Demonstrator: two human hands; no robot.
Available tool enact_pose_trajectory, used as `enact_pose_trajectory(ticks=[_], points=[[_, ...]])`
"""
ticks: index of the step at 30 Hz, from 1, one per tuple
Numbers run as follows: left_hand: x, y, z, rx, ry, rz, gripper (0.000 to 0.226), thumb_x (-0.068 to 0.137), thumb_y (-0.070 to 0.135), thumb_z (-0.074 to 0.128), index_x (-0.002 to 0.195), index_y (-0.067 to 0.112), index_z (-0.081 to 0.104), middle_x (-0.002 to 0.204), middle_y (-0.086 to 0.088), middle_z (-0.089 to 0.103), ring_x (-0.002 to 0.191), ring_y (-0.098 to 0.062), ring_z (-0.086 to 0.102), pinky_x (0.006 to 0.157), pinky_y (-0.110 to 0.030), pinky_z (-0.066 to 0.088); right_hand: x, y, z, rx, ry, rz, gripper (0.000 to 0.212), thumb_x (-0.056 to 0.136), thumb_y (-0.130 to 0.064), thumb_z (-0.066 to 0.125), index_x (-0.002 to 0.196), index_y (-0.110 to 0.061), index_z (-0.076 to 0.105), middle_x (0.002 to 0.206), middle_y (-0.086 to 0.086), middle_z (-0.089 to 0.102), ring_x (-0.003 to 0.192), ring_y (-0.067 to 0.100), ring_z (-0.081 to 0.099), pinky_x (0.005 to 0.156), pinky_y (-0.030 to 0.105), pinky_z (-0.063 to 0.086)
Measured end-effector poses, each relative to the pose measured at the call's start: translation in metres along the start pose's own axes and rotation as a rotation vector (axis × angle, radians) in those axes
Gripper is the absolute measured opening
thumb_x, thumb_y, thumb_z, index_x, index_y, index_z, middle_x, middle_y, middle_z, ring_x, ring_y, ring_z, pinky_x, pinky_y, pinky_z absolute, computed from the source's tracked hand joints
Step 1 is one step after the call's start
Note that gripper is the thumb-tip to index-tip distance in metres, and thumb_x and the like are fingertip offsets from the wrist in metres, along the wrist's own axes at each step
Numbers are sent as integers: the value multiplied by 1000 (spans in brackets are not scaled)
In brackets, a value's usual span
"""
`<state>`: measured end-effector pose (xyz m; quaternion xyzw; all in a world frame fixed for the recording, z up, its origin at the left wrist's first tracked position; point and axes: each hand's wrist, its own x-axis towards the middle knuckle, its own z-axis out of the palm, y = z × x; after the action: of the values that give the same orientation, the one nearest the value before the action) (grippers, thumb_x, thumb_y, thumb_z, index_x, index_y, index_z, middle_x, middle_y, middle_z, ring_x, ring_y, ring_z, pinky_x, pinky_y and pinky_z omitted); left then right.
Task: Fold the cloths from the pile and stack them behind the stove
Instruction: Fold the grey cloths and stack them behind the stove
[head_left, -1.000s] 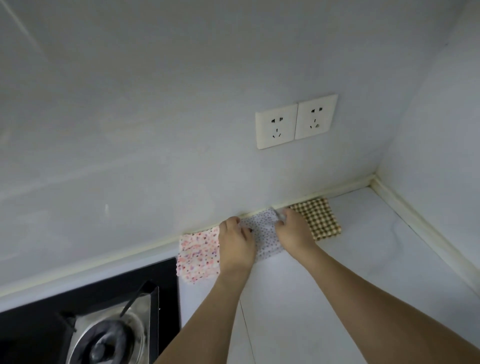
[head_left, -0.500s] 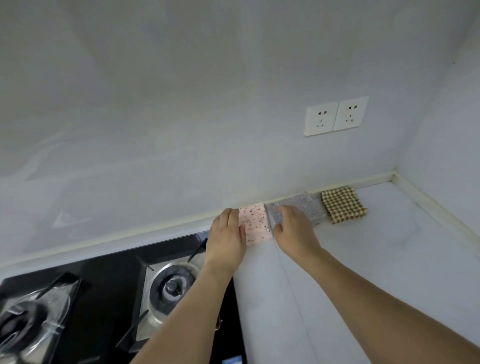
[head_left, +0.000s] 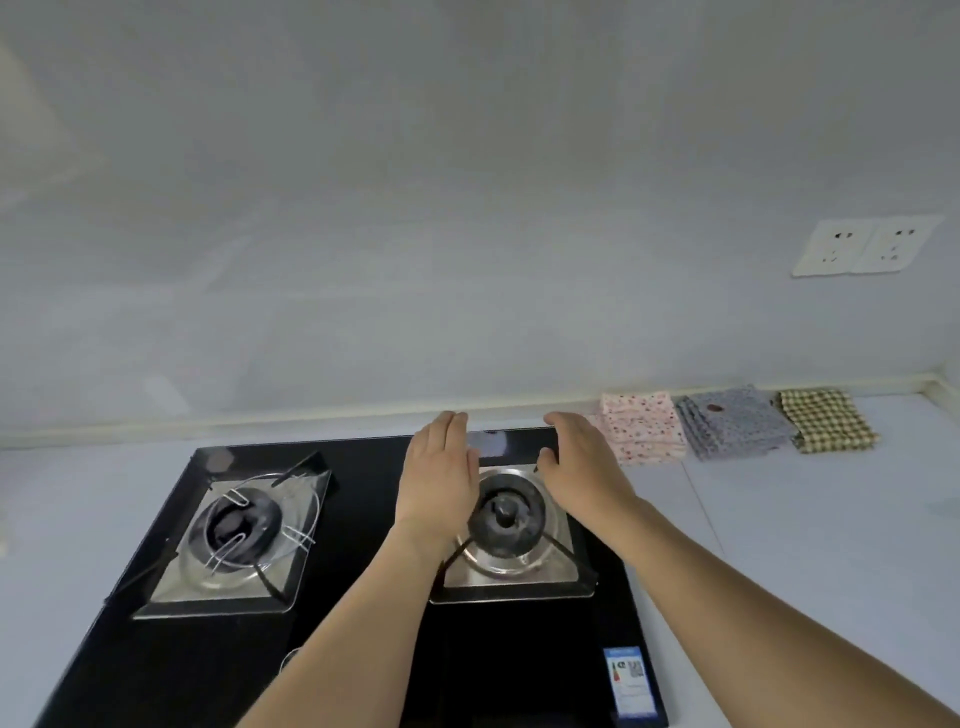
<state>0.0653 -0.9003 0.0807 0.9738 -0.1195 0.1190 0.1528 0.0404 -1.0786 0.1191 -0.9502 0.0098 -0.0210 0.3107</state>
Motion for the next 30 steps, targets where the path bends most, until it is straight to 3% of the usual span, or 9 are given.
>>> enact_pose_trajectory(ticks=[5,10,15,20,23,27,30], points=[[-20,-66,-25,32,37,-60,45,98,24,47,138,4,46,139,-12,49,129,-28,45,112,-41,35,5,-53,37,28,-58,-43,49,96,-18,53,143,-15,38,147,0,40,135,16,39,110,28,31],[-44,-138,-48,24,19,-101,47,100,28,43,142,8,40,144,-8,44,131,-25,41,112,-39,33,4,-120,91,3,-99,-46,49,95,-18,55,142,-15,40,144,2,44,132,18,44,110,32,35],[-76,-237,-75,-14,-32,-104,49,102,29,36,147,10,33,150,-5,36,139,-22,31,117,-33,23,-4,-209,157,3,-120,-70,46,95,-18,51,141,-14,41,140,2,46,129,17,44,109,33,37],[-106,-329,-104,8,-42,-160,46,101,28,41,143,9,40,146,-6,42,135,-24,38,114,-35,28,-11,-277,208,63,-211,-85,46,96,-18,49,141,-17,41,136,2,49,120,18,53,102,34,45],[-119,-366,-116,2,-51,-206,46,101,28,43,143,10,40,145,-5,42,132,-25,39,112,-34,29,-11,-303,231,70,-253,-93,47,97,-19,49,142,-18,39,143,2,43,126,17,49,107,36,42],[-142,-406,-132,2,-27,-284,46,102,29,38,146,16,34,149,-1,37,137,-20,34,115,-31,25,-5,-338,269,53,-295,-139,47,96,-19,53,141,-19,39,143,3,44,105,14,56,99,38,49],[-163,-450,-146,7,-49,-314,46,103,31,35,147,18,32,151,1,35,139,-19,32,115,-31,24,-12,-376,303,21,-302,-181,46,96,-20,52,140,-20,42,144,0,44,125,17,50,105,33,42]])
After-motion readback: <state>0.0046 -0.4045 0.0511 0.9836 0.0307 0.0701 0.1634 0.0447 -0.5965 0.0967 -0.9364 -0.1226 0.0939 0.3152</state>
